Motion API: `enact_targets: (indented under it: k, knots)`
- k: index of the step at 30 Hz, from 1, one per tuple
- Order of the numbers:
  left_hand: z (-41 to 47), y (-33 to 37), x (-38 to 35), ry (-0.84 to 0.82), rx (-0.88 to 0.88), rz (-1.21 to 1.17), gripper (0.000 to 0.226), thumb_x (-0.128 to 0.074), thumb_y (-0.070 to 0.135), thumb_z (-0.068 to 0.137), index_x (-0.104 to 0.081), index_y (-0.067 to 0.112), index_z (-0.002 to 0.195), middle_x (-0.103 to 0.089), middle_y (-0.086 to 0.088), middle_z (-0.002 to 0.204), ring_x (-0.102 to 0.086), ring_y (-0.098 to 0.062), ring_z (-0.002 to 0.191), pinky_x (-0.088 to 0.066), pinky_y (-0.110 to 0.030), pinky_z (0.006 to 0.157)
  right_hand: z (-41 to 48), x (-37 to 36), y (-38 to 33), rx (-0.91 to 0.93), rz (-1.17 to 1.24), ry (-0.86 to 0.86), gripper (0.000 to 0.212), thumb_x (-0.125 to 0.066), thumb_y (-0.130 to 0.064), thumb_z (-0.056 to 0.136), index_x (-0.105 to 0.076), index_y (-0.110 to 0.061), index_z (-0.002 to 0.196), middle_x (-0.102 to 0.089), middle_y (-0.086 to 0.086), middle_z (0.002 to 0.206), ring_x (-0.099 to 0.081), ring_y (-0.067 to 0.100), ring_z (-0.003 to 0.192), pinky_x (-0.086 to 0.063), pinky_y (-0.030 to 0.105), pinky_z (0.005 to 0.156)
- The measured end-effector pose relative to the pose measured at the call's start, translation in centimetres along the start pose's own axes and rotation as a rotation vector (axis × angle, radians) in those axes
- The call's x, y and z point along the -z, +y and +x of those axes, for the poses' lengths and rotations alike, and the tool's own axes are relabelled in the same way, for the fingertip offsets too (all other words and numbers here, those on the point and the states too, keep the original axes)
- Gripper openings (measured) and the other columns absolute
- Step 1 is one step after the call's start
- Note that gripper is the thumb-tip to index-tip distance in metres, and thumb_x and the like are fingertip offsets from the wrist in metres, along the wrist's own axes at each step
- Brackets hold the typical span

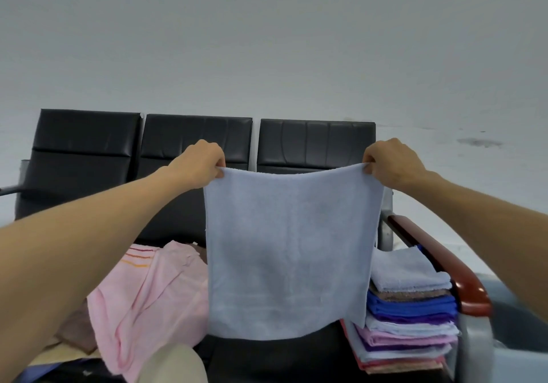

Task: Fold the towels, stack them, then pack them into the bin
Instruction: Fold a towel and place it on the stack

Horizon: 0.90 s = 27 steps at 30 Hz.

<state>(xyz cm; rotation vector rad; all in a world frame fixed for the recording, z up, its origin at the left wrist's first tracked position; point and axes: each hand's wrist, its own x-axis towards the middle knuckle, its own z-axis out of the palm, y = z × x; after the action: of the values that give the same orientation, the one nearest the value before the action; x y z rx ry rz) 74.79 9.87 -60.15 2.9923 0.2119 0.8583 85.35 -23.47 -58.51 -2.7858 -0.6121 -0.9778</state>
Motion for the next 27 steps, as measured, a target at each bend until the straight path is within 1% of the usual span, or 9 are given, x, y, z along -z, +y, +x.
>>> enact_targets:
  k: [3, 6, 8, 11, 15, 18, 21, 23, 27]
  knots:
    - [0.1, -0.1, 0.0, -0.003, -0.017, 0.038, 0.015, -0.052, 0.015, 0.095, -0.065, 0.007, 0.096, -0.062, -0.01, 0.096, -0.06, -0.027, 0.083, -0.05, -0.037, 0.075, 0.0, 0.1, -0.3, 0.008, -0.051, -0.002, 0.018, -0.049, -0.008, 0.094, -0.065, -0.008, 0.103, -0.062, 0.016, 0.098, -0.051, 0.029, 0.076, -0.04, 0.032, 0.068]
    - [0.1, -0.4, -0.1, -0.043, -0.025, 0.173, 0.018, -0.044, 0.004, 0.092, -0.05, 0.006, 0.076, -0.053, -0.011, 0.079, -0.044, -0.022, 0.062, -0.038, -0.034, 0.059, 0.1, 0.0, -0.6, 0.023, -0.117, -0.011, 0.025, -0.047, 0.001, 0.088, -0.063, -0.007, 0.106, -0.061, 0.015, 0.096, -0.052, 0.03, 0.075, -0.04, 0.032, 0.066]
    - [0.0, -0.2, 0.0, -0.074, -0.031, 0.268, 0.018, -0.044, -0.006, 0.086, -0.044, 0.007, 0.074, -0.043, -0.006, 0.072, -0.038, -0.018, 0.058, -0.032, -0.03, 0.055, 0.2, -0.1, -0.7, 0.036, -0.139, -0.023, 0.029, -0.047, 0.004, 0.085, -0.06, -0.008, 0.107, -0.061, 0.014, 0.097, -0.052, 0.029, 0.075, -0.039, 0.032, 0.065]
    - [-0.3, 0.0, 0.4, -0.102, -0.052, 0.336, 0.02, -0.044, -0.011, 0.082, -0.042, 0.008, 0.078, -0.038, -0.004, 0.073, -0.036, -0.015, 0.059, -0.029, -0.026, 0.053, 0.3, -0.1, -0.8, 0.055, -0.144, -0.027, 0.032, -0.046, 0.005, 0.084, -0.061, -0.009, 0.108, -0.061, 0.014, 0.098, -0.053, 0.03, 0.076, -0.041, 0.032, 0.066]
    - [-0.6, -0.1, 0.7, -0.132, -0.076, 0.378, 0.03, -0.04, -0.009, 0.086, -0.031, 0.014, 0.07, -0.036, -0.003, 0.072, -0.032, -0.014, 0.058, -0.025, -0.025, 0.051, 0.5, -0.1, -0.8, 0.066, -0.135, -0.046, 0.033, -0.044, 0.005, 0.085, -0.064, -0.011, 0.106, -0.056, 0.01, 0.09, -0.054, 0.03, 0.077, -0.04, 0.032, 0.065]
    - [-0.7, -0.2, 1.4, -0.162, -0.066, 0.283, 0.019, -0.032, -0.001, 0.092, -0.037, 0.011, 0.078, -0.038, -0.004, 0.072, -0.031, -0.016, 0.058, -0.025, -0.028, 0.053, 0.6, 0.3, -0.5, 0.093, -0.1, -0.125, 0.029, -0.043, 0.0, 0.09, -0.064, -0.012, 0.106, -0.052, 0.006, 0.09, -0.054, 0.029, 0.08, -0.043, 0.033, 0.068]
    - [-0.9, -0.7, 2.6, -0.232, -0.08, 0.148, 0.016, -0.028, 0.004, 0.094, -0.042, 0.012, 0.096, -0.042, -0.005, 0.075, -0.034, -0.018, 0.061, -0.029, -0.031, 0.057, 0.7, 1.5, 0.1, 0.157, -0.057, -0.275, 0.023, -0.044, -0.004, 0.092, -0.063, -0.017, 0.091, -0.059, 0.005, 0.093, -0.055, 0.027, 0.086, -0.044, 0.033, 0.072]
    - [-1.0, -1.3, 3.5, -0.299, -0.108, 0.139, 0.018, -0.029, 0.008, 0.096, -0.045, 0.014, 0.1, -0.047, -0.005, 0.08, -0.04, -0.02, 0.065, -0.035, -0.033, 0.061, 0.7, 2.5, 0.3, 0.207, -0.05, -0.368, 0.025, -0.045, -0.005, 0.092, -0.057, -0.022, 0.077, -0.059, 0.0, 0.086, -0.052, 0.023, 0.086, -0.039, 0.029, 0.073]
    - [-0.8, -1.7, 4.1, -0.349, -0.168, 0.215, 0.019, -0.037, 0.009, 0.093, -0.044, 0.02, 0.08, -0.046, -0.002, 0.075, -0.039, -0.018, 0.065, -0.033, -0.03, 0.06, 1.1, 3.3, 0.3, 0.262, -0.054, -0.419, 0.02, -0.048, -0.01, 0.095, -0.055, -0.022, 0.08, -0.052, -0.012, 0.078, -0.05, 0.019, 0.086, -0.034, 0.025, 0.074]
